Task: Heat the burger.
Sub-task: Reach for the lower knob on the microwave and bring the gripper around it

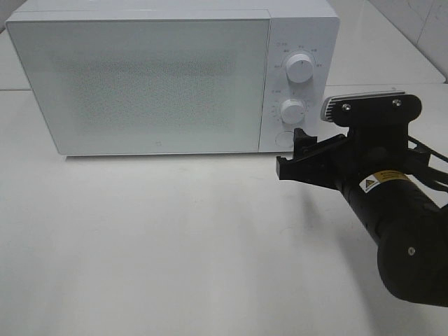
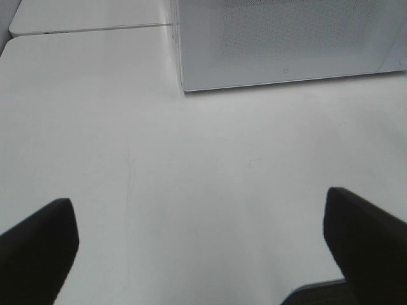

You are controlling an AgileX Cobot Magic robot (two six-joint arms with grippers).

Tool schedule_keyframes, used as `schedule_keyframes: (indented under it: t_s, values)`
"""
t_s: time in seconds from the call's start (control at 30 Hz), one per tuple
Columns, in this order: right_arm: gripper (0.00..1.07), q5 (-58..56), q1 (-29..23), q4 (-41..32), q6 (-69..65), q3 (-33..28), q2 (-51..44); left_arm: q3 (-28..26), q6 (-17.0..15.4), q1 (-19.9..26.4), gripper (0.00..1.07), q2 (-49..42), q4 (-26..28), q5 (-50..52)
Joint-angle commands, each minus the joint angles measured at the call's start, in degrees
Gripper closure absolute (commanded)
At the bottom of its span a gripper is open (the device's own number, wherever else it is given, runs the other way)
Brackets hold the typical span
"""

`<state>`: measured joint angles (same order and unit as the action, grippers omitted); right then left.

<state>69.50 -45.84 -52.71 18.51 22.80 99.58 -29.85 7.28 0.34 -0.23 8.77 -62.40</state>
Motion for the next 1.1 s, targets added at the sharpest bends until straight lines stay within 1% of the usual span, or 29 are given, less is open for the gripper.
schedule_keyframes:
  t_s: [0.03, 0.3, 0.6, 0.7, 0.9, 1.1]
  values:
    - [0.32, 4.5, -0.4, 0.2, 0.6, 0.5, 0.7, 0.2, -0.2, 0.1, 0.09, -1.0, 0.3, 0.8]
    - [0.32, 7.7, -0.4, 0.7, -0.2, 1.3, 4.4, 0.2, -0.2, 0.1, 0.09, -1.0, 0.3, 0.8]
    - [0.32, 7.7, 0.1, 0.9, -0.1, 5.1, 6.5, 0.2, -0.2, 0.1, 0.09, -1.0, 0.3, 0.8]
    - [0.32, 7.0, 2.5, 3.1, -0.1, 7.4, 8.4, 0.2, -0.2, 0.1, 0.09, -1.0, 0.3, 0.8]
    - [0.32, 5.8, 5.0, 5.6, -0.1, 10.3, 9.3, 0.2, -0.2, 0.1, 0.09, -1.0, 0.3, 0.8]
    - [0.32, 5.3, 7.0, 5.9, 0.0, 13.6, 11.0, 0.2, -0.2, 0.1, 0.09, -1.0, 0.3, 0.8]
